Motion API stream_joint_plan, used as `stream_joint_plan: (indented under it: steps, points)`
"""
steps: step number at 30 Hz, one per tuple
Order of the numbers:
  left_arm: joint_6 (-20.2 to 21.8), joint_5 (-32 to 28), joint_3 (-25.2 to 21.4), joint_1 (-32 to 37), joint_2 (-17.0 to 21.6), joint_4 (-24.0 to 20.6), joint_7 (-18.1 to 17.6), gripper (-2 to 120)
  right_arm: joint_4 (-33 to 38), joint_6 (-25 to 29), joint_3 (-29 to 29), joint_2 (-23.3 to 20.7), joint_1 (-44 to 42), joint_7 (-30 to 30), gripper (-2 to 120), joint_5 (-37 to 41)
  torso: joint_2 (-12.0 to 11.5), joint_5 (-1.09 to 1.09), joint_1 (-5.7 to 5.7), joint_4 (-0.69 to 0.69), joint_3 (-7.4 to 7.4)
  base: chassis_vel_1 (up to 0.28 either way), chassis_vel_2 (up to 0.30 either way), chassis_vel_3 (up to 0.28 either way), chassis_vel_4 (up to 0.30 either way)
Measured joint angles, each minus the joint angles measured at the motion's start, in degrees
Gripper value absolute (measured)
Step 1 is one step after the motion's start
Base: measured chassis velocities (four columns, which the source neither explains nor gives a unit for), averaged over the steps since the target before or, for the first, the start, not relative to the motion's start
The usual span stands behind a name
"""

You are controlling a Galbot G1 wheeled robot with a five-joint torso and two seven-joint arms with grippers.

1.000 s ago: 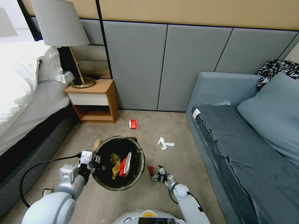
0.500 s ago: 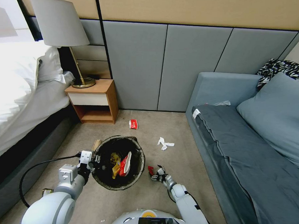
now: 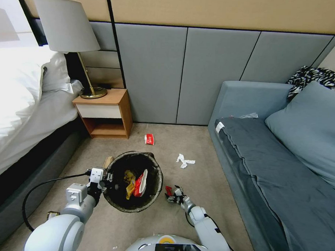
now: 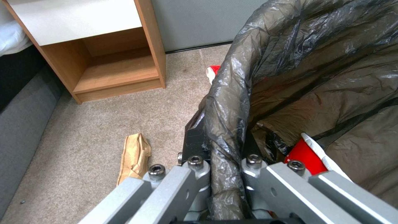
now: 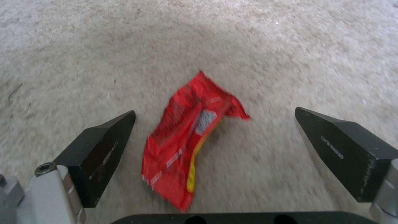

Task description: Pick up the trash bin, then pick up the garbage from the floor and place it into the trash bin.

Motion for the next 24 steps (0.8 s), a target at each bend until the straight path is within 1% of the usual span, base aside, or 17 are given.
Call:
stream_joint_plan:
  steps: [7,17,24]
  points:
    - [0.00,0.02,-0.03,-0.16,0.01,0.00,0.00,1,-1.40,-0.13,-0.11,0.97,1.13,0.29,100,-0.93,0.00,0.00,0.00,0.00,0.00,0.000,0.000,0.000,0.000]
    - [0.00,0.04,0.17,-0.40,0.00,0.07,-0.02,1,-2.01,-0.09,-0.11,0.96,1.12,0.67,100,-0.98,0.00,0.02,0.00,0.02,0.00,0.000,0.000,0.000,0.000]
    - [0.00,0.05,0.19,-0.51,0.28,0.07,-0.03,1,-2.09,-0.10,-0.12,0.94,1.02,0.71,100,-0.98,0.00,0.02,0.00,0.01,0.00,0.000,0.000,0.000,0.000]
